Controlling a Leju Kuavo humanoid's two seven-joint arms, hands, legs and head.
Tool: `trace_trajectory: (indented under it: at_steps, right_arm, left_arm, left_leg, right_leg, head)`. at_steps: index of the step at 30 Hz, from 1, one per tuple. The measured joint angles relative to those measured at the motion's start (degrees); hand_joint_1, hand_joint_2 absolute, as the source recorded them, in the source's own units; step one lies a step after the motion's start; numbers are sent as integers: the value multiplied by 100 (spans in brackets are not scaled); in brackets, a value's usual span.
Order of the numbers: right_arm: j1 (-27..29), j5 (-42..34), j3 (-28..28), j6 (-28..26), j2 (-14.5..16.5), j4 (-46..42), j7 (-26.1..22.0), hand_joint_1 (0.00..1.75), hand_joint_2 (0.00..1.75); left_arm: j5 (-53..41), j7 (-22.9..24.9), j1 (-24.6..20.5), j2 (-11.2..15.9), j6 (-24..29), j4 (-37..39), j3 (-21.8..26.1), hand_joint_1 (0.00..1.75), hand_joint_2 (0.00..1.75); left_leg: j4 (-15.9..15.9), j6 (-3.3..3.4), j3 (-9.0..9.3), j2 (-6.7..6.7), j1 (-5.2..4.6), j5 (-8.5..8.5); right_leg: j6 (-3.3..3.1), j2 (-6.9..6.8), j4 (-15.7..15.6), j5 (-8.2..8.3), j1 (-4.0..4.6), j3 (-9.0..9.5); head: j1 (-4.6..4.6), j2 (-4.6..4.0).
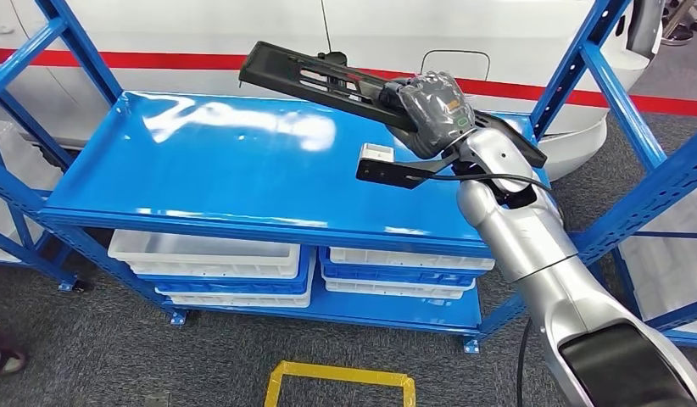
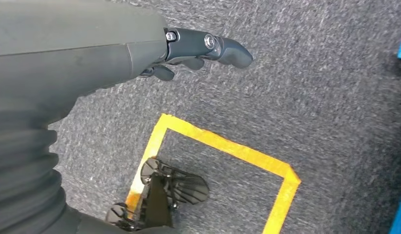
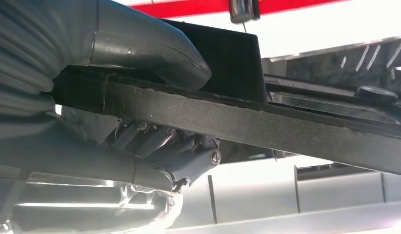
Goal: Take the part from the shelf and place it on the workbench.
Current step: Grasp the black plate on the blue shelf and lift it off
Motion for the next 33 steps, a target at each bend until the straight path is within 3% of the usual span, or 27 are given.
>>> trace_trajectory:
  at_steps: [1,3,4,6,7,9,11,13,14,15,16,18,20,21,23,24,25,26,28,29,30,31,33]
  right_arm:
    - [3,-3,1,0,-1,19,-5,175,175]
    - [-18,-7,1,-1,-1,43,-13,175,175]
    - [-34,-10,1,-1,5,49,-15,175,175]
    - [-58,-18,1,-2,9,63,-17,175,175]
    - [-59,-21,2,-2,13,73,-19,175,175]
    - [-61,-25,11,-2,20,99,-25,175,175]
    - [-70,-26,23,-3,38,122,-32,175,175]
    - [-77,-27,31,-4,56,143,-34,175,175]
    - [-76,-28,33,-5,62,153,-35,175,175]
    - [-73,-28,36,-6,65,163,-36,175,175]
    - [-70,-28,37,-7,65,171,-36,175,175]
    - [-70,-28,35,-8,66,179,-37,175,175]
    - [-80,-29,31,-10,67,180,-37,175,175]
    - [-87,-29,31,-11,72,180,-39,175,175]
    - [-95,-31,31,-13,79,181,-46,175,175]
    - [-97,-32,31,-14,75,184,-49,175,175]
    - [-102,-33,30,-15,67,188,-50,175,175]
    - [-108,-34,29,-17,55,193,-51,175,175]
    - [-116,-37,30,-20,39,200,-51,175,175]
    - [-110,-38,30,-20,33,204,-52,175,175]
    - [-103,-38,31,-20,30,208,-52,175,175]
    - [-96,-38,31,-20,29,212,-52,175,175]
    - [-92,-34,31,-22,31,214,-51,175,175]
  left_arm:
    - [0,0,0,-8,1,0,0,0,175]
    - [0,0,0,-22,1,0,0,0,175]
    - [0,0,-2,-24,1,0,0,0,175]
    - [0,1,-2,-21,4,0,1,0,175]
    - [0,1,1,-21,8,1,2,0,175]
    - [0,2,14,-15,17,2,4,0,175]
    - [1,2,23,-10,25,2,7,0,175]
    - [2,1,22,-13,26,2,7,0,175]
    - [2,1,19,-14,26,2,7,0,175]
    - [2,-1,17,-14,26,2,7,0,175]
    - [2,-2,16,-14,26,2,7,0,175]
    - [1,-5,7,-10,26,2,7,0,175]
    - [-3,-10,-6,-2,26,1,6,0,175]
    - [-4,-13,-12,1,26,0,5,0,175]
    - [-6,-15,-12,3,26,0,6,0,175]
    - [-4,-15,-17,3,26,0,7,0,175]
    - [-3,-15,-22,3,26,0,8,0,175]
    - [-2,-15,-28,2,26,0,8,0,175]
    - [-4,-15,-37,-1,25,0,9,0,175]
    - [-5,-15,-38,-3,24,0,9,0,175]
    - [-6,-15,-38,-6,23,0,9,0,175]
    - [-7,-15,-38,-10,22,0,9,0,175]
    - [-7,-13,-39,-20,18,0,9,0,175]
  left_leg:
    - [11,-18,-43,-3,4,27]
    - [75,-66,-143,-9,6,67]
    - [120,-97,-201,-12,1,82]
    - [217,-163,-301,-20,-24,124]
    - [242,-193,-334,-27,-26,154]
    - [315,-245,-412,-39,3,111]
    - [692,-305,-557,-35,42,-295]
    - [1421,-351,-744,-31,56,-842]
    - [1744,-361,-796,-31,58,-989]
    - [1923,-360,-777,-31,59,-1009]
    - [1913,-347,-662,-31,58,-920]
    - [1305,-276,-143,-39,51,-695]
    - [578,-204,355,-55,14,-713]
    - [389,-171,461,-62,-15,-768]
    - [294,-104,458,-53,-53,-683]
    - [231,-62,435,-35,-50,-593]
    - [167,-9,389,-16,-39,-486]
    - [106,27,328,1,-26,-376]
    - [80,62,144,15,-24,-204]
    - [82,50,45,18,-26,-128]
    - [87,41,-59,22,-27,-48]
    - [92,27,-158,24,-27,27]
    - [113,-15,-341,25,-26,162]
  right_leg:
    - [61,-3,-108,59,-20,105]
    - [185,-20,-858,277,-77,578]
    - [208,-13,-1202,364,-79,797]
    - [189,11,-1525,426,-63,962]
    - [159,30,-1487,455,-44,925]
    - [82,24,-1465,513,-97,835]
    - [-37,8,-1467,609,-126,743]
    - [-111,0,-1465,709,-88,632]
    - [-121,-2,-1463,759,-71,571]
    - [-121,-2,-1461,810,-57,509]
    - [-115,0,-1460,862,-44,445]
    - [-88,8,-1459,964,-29,340]
    - [-20,8,-1472,1057,-22,289]
    - [23,3,-1486,1101,-29,283]
    - [106,-1,-1548,1204,-26,277]
    - [123,1,-1550,1198,-17,245]
    - [107,3,-1471,1090,0,178]
    - [73,4,-1293,893,15,90]
    - [0,-1,-593,355,7,-112]
    - [16,-1,-230,207,3,-168]
    - [67,-1,41,176,-3,-173]
    - [137,-1,131,267,-7,-96]
    - [243,-5,-250,528,-21,326]
  head:
    - [1,0]
    - [3,0]
    - [2,0]
    - [0,0]
    - [-7,0]
    - [-20,0]
    - [-31,0]
    - [-35,0]
    - [-35,0]
    - [-36,0]
    - [-36,0]
    - [-37,0]
    - [-29,0]
    - [-33,0]
    - [-48,0]
    - [-53,0]
    - [-44,0]
    - [-33,0]
    - [-19,0]
    - [-17,0]
    - [-15,0]
    - [-14,0]
    - [-15,0]
